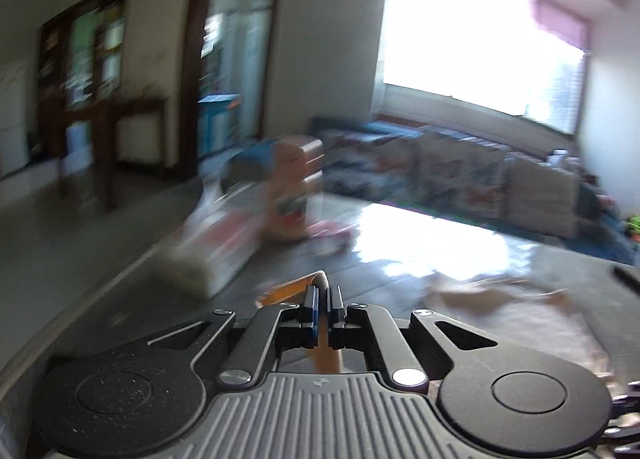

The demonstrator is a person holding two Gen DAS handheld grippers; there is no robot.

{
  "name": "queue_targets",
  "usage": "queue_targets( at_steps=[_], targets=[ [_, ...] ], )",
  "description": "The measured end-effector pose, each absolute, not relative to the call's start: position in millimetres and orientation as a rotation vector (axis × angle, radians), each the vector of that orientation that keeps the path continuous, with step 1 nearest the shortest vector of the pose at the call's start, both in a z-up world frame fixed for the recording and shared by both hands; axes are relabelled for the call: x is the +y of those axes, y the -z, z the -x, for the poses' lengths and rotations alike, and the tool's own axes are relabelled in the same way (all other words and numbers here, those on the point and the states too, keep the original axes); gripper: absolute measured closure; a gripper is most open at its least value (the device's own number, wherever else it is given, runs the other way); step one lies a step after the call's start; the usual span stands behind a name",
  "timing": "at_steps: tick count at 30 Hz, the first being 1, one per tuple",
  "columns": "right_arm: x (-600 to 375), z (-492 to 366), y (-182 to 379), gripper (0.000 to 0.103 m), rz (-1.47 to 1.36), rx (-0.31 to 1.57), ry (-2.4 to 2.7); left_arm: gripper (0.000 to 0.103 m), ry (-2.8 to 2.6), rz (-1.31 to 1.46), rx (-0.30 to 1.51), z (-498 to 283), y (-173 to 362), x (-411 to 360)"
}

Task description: Fold clothes

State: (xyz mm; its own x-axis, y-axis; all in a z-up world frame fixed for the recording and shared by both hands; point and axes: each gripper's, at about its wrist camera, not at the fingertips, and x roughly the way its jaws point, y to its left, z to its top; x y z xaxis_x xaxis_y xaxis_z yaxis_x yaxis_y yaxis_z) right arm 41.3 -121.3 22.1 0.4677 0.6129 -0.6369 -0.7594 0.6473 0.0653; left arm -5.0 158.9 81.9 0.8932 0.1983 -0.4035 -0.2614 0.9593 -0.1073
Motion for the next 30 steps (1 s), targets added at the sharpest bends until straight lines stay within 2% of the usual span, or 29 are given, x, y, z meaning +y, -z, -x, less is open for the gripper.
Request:
queue_targets(
  at_steps=[8,20,23,26,27,30],
  targets=[
    [-170.1,-49.6,-26.9,0.077,0.146,0.658,-0.761,0.099,0.053,0.074,0.339,-16.2,-110.7,59.3],
    [-226.1,-57.2,-16.3,0.077,0.035,0.686,-0.657,0.095,0.368,-0.059,0.479,-36.9,-77.6,-37.7],
    [-230.2,-57.0,-13.6,0.077,0.029,0.699,-0.648,0.089,0.402,-0.087,0.523,-36.7,-66.0,-40.7],
    [-231.9,-56.4,-12.4,0.077,0.032,0.707,-0.645,0.071,0.395,-0.11,0.52,-32.4,-63.6,-31.9],
    [-232.6,-55.6,-12.5,0.077,0.033,0.709,-0.644,0.068,0.387,-0.112,0.514,-29.5,-64.4,-25.4],
    [-234.2,-53.7,-15.0,0.077,0.034,0.711,-0.645,0.067,0.335,-0.118,0.507,-25.2,-65.1,-2.6]
  ],
)
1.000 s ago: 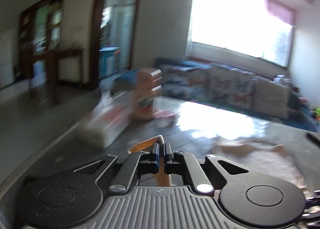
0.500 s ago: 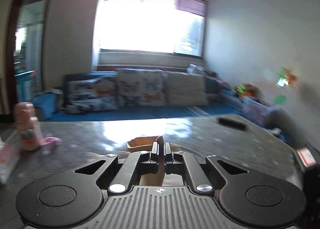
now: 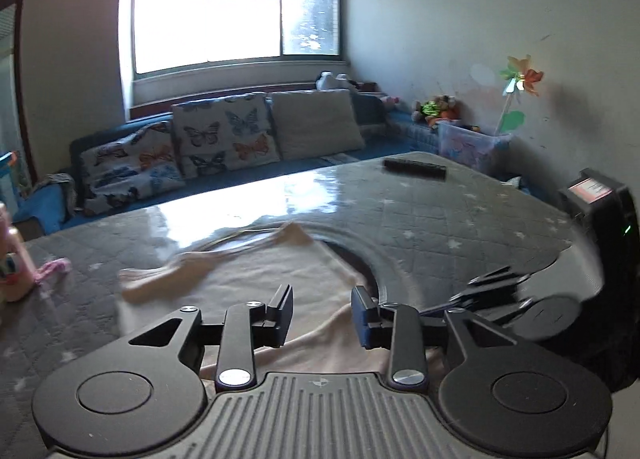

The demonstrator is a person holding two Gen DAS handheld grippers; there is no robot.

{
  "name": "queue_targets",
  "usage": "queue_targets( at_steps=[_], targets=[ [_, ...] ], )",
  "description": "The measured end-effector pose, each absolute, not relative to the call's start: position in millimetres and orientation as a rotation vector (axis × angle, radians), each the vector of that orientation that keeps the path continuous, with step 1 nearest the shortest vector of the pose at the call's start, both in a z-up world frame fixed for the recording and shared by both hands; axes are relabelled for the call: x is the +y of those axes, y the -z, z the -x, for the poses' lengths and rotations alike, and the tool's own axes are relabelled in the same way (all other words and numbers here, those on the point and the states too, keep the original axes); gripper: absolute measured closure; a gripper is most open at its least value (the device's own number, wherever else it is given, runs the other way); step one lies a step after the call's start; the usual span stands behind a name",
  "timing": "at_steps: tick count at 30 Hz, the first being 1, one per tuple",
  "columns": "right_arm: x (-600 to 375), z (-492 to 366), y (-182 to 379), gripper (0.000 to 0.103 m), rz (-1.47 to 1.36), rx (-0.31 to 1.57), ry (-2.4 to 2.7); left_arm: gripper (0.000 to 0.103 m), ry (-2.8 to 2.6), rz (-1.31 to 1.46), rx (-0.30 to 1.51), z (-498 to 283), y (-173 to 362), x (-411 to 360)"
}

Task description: Fold clothes

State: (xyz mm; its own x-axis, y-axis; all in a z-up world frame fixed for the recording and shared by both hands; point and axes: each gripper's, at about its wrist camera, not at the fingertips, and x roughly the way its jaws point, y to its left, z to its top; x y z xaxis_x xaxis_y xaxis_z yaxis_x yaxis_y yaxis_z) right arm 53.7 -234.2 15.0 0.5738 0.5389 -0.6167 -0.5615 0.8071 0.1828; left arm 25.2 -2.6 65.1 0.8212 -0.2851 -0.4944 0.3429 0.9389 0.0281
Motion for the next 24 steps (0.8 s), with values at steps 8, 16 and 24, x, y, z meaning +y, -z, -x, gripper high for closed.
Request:
queue_targets(
  at_steps=[8,16,24],
  targets=[
    [-230.2,-69.9,-19.5,0.077,-0.008,0.719,-0.634,0.067,0.125,-0.077,0.606,-14.0,-33.3,74.1],
    [-206.5,-98.3,-0.6,0.078,0.006,0.769,-0.597,0.068,0.097,-0.046,0.668,-3.2,-5.3,93.7],
    [-198.1,-88.4,-12.0,0.097,0.065,0.742,-0.582,0.08,0.135,-0.053,0.702,-6.2,5.6,94.6]
  ],
)
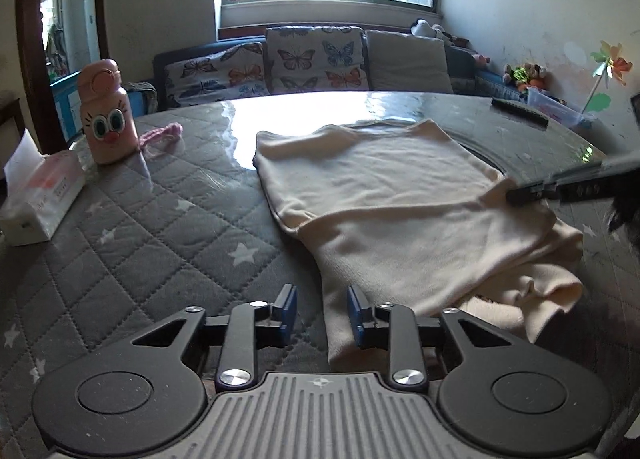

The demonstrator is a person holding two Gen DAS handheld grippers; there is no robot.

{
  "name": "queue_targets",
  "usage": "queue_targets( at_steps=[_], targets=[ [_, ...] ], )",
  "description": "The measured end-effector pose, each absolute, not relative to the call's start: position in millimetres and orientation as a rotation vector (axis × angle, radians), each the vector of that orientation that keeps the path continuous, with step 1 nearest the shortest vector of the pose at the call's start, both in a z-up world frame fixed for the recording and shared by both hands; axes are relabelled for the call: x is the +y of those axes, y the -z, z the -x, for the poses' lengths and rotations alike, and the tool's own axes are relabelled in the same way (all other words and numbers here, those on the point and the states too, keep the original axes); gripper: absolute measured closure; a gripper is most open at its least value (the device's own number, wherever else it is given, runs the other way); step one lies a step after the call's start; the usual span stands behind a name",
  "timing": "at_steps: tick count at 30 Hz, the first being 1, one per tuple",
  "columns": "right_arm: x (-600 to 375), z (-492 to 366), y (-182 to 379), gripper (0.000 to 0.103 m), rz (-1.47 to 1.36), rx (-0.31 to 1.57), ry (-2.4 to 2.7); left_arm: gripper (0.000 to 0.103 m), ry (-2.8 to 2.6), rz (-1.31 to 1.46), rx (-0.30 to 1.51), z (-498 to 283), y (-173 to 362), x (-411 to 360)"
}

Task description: Fold clothes

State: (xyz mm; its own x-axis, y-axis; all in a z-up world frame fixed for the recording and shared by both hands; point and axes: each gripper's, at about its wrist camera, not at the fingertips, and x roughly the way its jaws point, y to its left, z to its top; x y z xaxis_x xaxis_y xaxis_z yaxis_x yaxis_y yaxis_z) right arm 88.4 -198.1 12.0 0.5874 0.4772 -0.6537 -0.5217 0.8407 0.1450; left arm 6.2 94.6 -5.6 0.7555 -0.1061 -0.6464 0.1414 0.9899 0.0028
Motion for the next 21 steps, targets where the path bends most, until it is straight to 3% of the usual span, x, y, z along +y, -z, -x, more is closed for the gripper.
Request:
queue_targets(
  at_steps=[10,13,21],
  targets=[
    [-199.1,-93.2,-3.7,0.097,0.065,0.772,-0.544,0.082,0.153,-0.076,0.651,-12.4,-11.6,91.3],
    [-199.8,-90.0,-8.9,0.097,0.068,0.759,-0.55,0.087,0.184,-0.08,0.632,-27.2,-17.4,81.8],
    [-201.3,-93.6,-1.7,0.095,0.062,0.784,-0.536,0.089,0.198,-0.102,0.68,-66.2,5.5,69.0]
  ],
)
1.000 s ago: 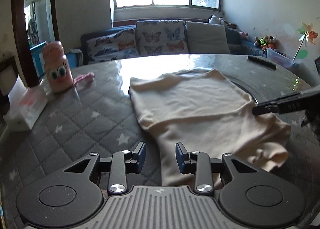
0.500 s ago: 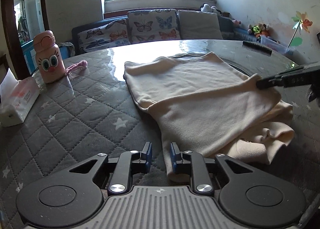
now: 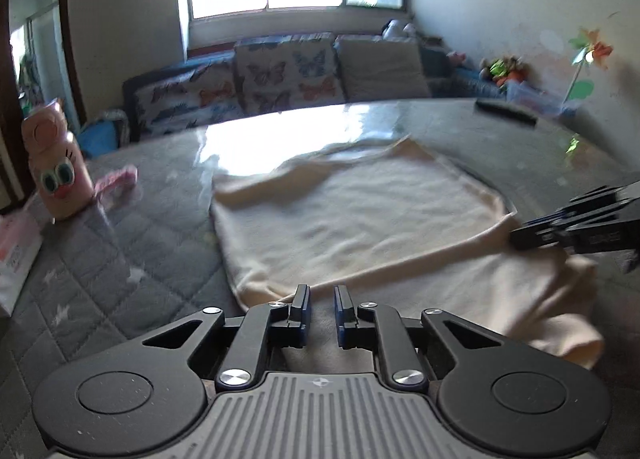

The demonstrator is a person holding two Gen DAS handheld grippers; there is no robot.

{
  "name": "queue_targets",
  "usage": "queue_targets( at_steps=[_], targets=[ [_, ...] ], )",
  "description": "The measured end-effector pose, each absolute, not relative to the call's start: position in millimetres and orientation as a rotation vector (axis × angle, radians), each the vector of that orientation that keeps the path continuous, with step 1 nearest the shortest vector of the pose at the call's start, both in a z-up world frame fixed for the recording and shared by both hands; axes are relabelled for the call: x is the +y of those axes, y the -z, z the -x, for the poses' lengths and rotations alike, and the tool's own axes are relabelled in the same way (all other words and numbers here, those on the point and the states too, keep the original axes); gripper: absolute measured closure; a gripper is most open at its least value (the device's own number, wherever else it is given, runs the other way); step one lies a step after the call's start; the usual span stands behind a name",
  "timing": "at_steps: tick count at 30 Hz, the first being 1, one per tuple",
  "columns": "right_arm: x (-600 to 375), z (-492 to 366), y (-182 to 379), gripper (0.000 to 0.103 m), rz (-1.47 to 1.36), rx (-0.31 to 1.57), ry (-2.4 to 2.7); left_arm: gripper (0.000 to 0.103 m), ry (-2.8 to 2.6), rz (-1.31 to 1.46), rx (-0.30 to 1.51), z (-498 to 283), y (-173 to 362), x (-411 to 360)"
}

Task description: Fold clothes

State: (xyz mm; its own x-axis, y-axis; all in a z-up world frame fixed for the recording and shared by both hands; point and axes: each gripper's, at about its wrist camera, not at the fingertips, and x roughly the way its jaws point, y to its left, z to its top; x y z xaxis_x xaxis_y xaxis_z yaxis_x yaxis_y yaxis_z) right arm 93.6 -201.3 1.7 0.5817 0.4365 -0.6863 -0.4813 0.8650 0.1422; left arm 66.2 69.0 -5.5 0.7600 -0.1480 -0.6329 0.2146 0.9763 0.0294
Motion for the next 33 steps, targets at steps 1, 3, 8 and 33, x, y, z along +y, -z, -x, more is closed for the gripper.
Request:
queue_targets(
  at_steps=[1,3,8,33],
  targets=[
    [-202.0,-92.8,-1.9,0.095,0.066,0.784,-0.538,0.089,0.2,-0.101,0.682,-65.5,7.0,71.1],
    [-204.1,-91.4,-6.3,0.094,0.076,0.776,-0.543,0.089,0.2,-0.107,0.682,-63.1,6.1,73.6],
    [-204.0,-90.6,-22.0,0.091,0.08,0.716,-0.558,0.088,0.206,-0.111,0.653,-61.4,-3.4,70.9],
    [-203.1,-58.8,-13.4,0.091,0.233,0.728,-0.668,0.086,0.334,-0.249,0.67,-27.5,6.1,43.0]
  ],
)
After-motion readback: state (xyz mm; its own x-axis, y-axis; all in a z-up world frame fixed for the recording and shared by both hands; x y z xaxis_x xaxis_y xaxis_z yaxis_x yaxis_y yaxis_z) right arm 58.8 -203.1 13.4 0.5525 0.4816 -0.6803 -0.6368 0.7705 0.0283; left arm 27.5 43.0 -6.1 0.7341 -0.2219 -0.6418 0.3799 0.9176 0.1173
